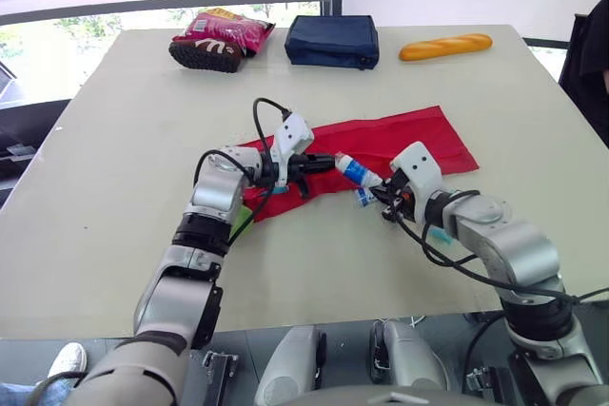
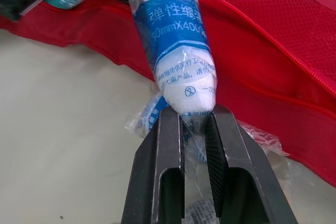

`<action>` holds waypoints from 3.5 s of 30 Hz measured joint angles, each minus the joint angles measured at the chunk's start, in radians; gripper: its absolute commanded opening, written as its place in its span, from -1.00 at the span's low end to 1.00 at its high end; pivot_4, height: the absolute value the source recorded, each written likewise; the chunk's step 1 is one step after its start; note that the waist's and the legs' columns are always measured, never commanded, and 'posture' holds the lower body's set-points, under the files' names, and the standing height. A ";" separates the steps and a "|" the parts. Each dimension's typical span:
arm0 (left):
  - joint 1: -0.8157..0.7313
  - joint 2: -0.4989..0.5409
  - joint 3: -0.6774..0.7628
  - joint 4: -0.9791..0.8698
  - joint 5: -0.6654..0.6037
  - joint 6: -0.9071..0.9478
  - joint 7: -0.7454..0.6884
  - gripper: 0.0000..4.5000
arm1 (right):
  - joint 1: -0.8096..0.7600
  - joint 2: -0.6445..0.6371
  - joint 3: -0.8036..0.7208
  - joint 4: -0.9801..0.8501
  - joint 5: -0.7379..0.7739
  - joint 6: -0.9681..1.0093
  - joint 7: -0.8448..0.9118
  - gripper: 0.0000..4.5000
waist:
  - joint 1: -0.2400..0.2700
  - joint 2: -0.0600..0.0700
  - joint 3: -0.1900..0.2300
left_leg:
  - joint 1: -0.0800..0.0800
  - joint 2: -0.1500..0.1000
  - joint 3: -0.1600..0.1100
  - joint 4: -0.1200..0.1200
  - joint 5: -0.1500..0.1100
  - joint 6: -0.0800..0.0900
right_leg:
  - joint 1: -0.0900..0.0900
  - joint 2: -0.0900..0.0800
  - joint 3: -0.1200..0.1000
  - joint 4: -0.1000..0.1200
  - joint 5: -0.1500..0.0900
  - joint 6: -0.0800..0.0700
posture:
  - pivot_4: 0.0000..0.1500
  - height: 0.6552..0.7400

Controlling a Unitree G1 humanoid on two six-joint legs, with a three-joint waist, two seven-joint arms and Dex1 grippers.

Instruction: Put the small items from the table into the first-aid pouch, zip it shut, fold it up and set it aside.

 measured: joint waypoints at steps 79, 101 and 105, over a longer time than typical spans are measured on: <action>0.123 -0.050 -0.036 -0.282 -0.019 0.077 0.154 -1.00 | -0.185 0.257 0.080 0.519 -0.066 -0.349 -0.125 -0.16 | -0.025 0.001 0.000 | 0.000 0.000 0.000 -0.002 0.000 0.000 | -0.001 0.000 0.001 -0.001 0.000 0.000 | 1.00 0.99; 0.069 0.054 -0.034 -0.076 -0.012 -0.047 0.065 -1.00 | 0.108 -0.020 -0.092 -0.022 0.167 -0.419 0.157 0.98 | -0.024 0.001 0.000 | 0.000 0.000 0.000 -0.002 -0.001 0.002 | -0.001 0.000 0.001 -0.001 0.000 0.000 | 1.00 0.99; 0.111 0.089 -0.031 -0.091 -0.015 -0.049 0.039 -1.00 | 0.285 -0.107 -0.272 -0.144 0.299 -0.452 0.232 0.98 | -0.019 0.001 0.000 | 0.000 0.001 0.000 -0.002 -0.002 0.003 | 0.000 0.000 0.000 -0.002 0.000 0.000 | 1.00 0.99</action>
